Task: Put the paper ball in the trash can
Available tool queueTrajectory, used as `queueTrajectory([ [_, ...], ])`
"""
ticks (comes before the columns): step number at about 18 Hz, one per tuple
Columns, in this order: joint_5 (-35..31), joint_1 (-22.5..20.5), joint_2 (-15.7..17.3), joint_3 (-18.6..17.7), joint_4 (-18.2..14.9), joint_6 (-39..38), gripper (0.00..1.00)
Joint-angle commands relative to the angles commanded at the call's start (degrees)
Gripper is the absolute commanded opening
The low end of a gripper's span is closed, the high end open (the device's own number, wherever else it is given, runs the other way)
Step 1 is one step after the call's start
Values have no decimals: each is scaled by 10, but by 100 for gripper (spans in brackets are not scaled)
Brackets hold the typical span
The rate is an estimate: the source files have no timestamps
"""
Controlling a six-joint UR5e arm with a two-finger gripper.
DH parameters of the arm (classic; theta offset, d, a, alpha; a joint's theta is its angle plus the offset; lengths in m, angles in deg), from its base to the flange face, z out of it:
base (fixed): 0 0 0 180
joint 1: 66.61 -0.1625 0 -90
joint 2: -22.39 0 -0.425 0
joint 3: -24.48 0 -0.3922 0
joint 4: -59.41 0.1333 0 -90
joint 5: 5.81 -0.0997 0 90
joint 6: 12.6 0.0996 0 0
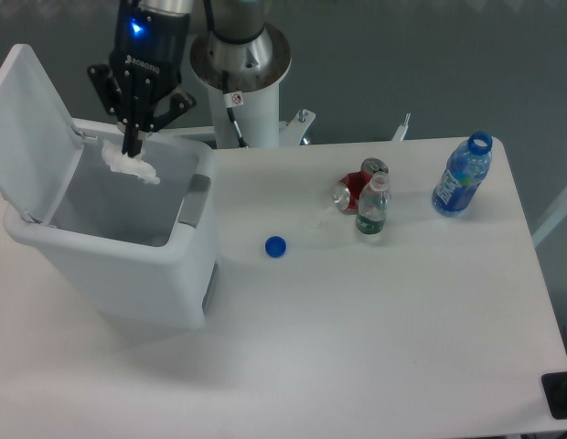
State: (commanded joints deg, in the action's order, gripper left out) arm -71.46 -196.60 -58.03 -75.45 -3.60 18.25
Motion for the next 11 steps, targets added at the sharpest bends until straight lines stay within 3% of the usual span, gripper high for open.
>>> queueTrajectory([
  [1,0,0,2,0,1,1,69],
  [6,-1,0,2,1,1,5,82],
  [8,-2,-1,-1,3,3,6,99],
  [11,-14,-15,-16,11,7,8,100],
])
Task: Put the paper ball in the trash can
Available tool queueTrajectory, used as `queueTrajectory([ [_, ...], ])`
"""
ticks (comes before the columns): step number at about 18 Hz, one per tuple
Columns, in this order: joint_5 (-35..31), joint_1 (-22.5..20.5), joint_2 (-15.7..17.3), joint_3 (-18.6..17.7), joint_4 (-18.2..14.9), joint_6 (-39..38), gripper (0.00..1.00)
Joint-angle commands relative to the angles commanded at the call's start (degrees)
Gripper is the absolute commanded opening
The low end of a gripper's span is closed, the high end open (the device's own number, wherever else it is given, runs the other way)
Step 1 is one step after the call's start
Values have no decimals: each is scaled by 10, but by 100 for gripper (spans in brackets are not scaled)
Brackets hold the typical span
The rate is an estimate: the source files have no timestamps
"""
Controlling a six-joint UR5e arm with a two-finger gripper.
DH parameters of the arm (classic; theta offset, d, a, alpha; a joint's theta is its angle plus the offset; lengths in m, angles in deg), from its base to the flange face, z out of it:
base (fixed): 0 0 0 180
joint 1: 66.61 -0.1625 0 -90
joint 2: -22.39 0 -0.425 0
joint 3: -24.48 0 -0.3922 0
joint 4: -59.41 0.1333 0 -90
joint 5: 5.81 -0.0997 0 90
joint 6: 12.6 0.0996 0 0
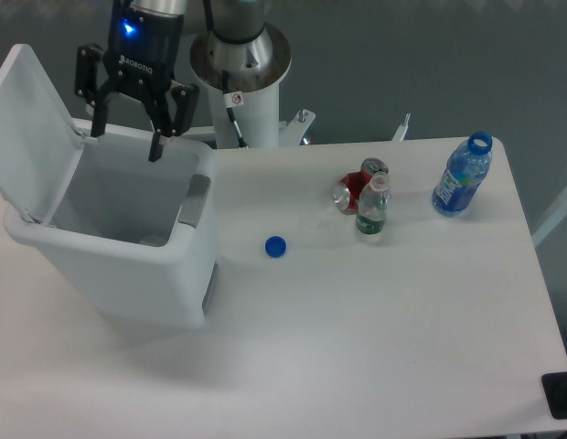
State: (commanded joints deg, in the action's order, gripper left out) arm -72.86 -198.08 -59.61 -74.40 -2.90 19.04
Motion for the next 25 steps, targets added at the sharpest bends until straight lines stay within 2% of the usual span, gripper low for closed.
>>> queueTrajectory([
  [3,-8,-36,-20,12,1,53,100],
  [8,-10,-84,-23,18,-1,90,100],
  [10,-12,-99,-40,23,-2,124,100],
  [14,-104,-104,-59,25,0,214,100],
  [17,-127,-104,-81,36,0,244,100],
  [21,-193,-101,-111,40,1,326,100],
  [25,-197,-99,-127,55,2,330,100],
])
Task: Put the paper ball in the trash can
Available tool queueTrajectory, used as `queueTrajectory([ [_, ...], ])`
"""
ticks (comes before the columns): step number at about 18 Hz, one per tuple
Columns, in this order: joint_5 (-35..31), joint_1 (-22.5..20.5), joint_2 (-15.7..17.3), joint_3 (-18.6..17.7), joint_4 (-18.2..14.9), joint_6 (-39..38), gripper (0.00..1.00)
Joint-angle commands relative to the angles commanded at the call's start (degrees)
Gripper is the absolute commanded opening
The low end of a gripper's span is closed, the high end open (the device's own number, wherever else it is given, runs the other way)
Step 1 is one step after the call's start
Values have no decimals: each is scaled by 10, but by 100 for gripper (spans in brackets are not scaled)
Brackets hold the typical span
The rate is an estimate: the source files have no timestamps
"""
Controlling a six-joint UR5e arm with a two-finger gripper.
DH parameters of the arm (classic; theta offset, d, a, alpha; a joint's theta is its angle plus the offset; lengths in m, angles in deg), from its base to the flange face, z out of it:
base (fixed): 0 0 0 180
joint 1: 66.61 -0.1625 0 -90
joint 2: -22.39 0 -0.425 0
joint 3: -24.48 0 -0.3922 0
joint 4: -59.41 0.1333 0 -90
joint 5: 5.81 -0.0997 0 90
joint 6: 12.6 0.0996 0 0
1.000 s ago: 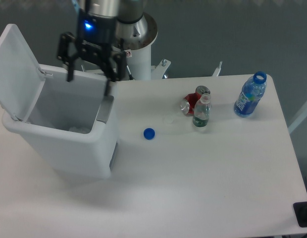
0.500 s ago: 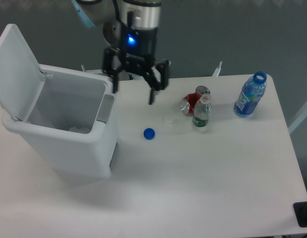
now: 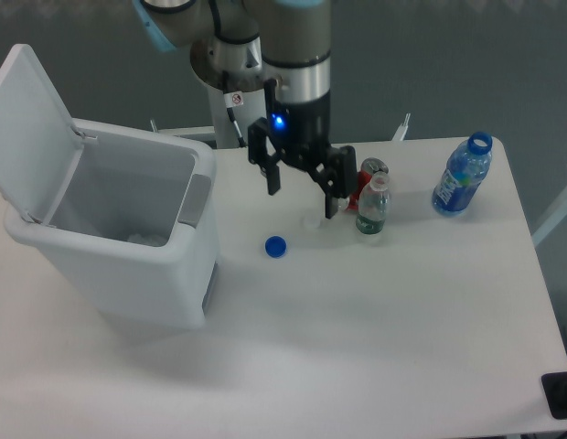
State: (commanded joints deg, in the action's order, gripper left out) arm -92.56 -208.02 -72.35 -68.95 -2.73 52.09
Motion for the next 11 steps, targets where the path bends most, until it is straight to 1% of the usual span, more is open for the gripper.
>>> queueTrajectory([
  [3,1,0,0,3,-1,0,100],
  [11,-1,1,4,-5,-3,-6,100],
])
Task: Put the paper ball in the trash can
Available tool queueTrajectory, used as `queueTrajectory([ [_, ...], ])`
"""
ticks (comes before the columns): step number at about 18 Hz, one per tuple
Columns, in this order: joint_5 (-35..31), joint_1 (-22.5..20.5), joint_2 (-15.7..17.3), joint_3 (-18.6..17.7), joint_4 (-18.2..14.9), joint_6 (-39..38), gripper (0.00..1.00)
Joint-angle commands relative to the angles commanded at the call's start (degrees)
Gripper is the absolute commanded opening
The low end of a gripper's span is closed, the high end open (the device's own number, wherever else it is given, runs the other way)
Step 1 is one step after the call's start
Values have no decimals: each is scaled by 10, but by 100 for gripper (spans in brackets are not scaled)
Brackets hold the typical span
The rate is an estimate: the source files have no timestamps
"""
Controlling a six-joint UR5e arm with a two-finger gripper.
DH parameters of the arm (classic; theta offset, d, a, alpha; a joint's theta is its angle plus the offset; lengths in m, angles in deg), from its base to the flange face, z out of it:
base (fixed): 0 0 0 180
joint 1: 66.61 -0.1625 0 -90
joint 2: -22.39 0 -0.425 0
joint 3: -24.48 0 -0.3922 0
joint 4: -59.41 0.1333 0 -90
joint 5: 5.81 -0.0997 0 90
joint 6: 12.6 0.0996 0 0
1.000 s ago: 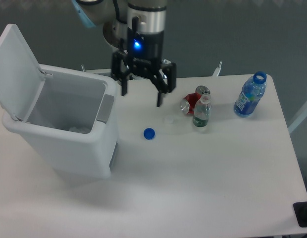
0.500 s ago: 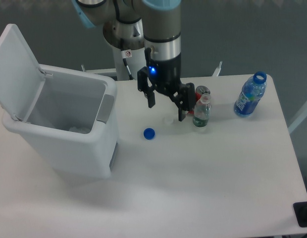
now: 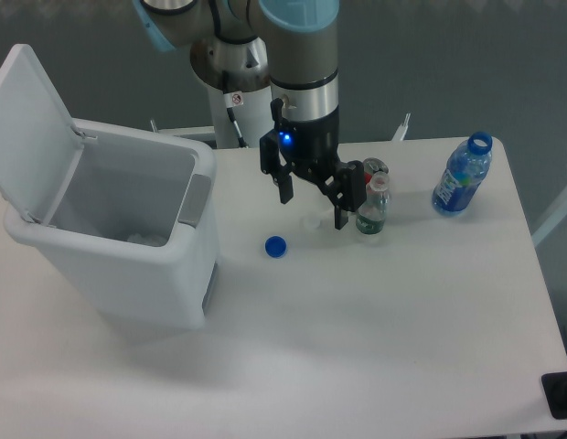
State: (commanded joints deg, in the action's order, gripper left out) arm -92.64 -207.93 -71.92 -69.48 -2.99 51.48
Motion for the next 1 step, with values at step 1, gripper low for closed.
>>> queueTrajectory([
  [1,0,1,0,0,1,0,100],
])
